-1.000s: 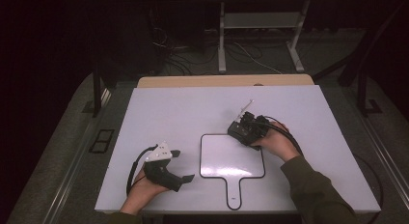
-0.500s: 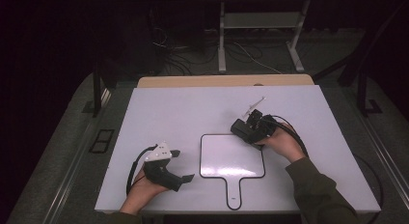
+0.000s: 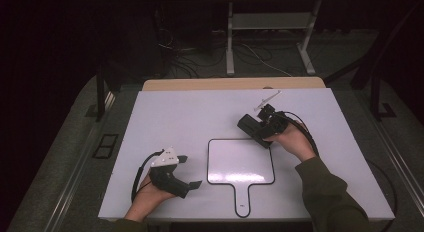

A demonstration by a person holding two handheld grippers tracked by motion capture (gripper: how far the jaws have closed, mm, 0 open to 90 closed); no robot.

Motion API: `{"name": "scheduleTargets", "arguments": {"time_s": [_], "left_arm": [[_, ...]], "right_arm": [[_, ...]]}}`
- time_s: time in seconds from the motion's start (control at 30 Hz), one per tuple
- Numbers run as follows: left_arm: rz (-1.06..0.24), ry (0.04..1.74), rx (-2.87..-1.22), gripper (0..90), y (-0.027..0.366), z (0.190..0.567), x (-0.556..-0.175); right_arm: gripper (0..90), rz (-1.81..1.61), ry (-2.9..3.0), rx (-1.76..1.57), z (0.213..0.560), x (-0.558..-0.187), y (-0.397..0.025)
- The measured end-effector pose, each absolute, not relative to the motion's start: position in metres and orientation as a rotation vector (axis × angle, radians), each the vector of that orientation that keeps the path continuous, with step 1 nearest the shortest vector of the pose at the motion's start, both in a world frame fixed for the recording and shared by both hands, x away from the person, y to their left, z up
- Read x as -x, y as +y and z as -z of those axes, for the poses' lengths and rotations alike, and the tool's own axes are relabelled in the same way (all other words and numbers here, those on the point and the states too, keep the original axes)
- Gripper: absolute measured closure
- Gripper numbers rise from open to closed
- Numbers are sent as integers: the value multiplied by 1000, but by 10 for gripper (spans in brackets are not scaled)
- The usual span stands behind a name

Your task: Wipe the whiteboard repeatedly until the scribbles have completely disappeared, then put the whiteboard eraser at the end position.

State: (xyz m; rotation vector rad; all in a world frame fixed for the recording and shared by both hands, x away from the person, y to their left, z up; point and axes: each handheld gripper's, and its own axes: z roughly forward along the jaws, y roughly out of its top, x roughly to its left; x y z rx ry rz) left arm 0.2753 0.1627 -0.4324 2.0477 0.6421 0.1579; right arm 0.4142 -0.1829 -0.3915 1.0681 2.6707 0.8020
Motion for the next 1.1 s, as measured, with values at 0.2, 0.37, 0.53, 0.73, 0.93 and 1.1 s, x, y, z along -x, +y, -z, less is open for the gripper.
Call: {"name": "scheduleTargets", "arguments": {"time_s": [0.2, 0.37, 0.53, 0.73, 0.93, 1.1], "left_arm": [[-157, 647, -2044, 0, 163, 432, -275], [-159, 644, -2044, 0, 163, 432, -275], [-154, 643, -2040, 0, 163, 432, -276], [-156, 642, -2044, 0, 164, 433, -277], [-152, 642, -2044, 0, 165, 433, -277], [-150, 641, -2040, 0, 165, 433, -277]], "right_arm": [[388, -832, 2648, -1090, 383, -427, -181], [388, -840, 2630, -1116, 380, -441, -178], [388, -847, 2616, -1135, 378, -456, -173], [387, -848, 2613, -1142, 379, -474, -162], [387, -815, 2613, -1151, 385, -492, -153], [387, -788, 2621, -1160, 395, -502, -148]]}}
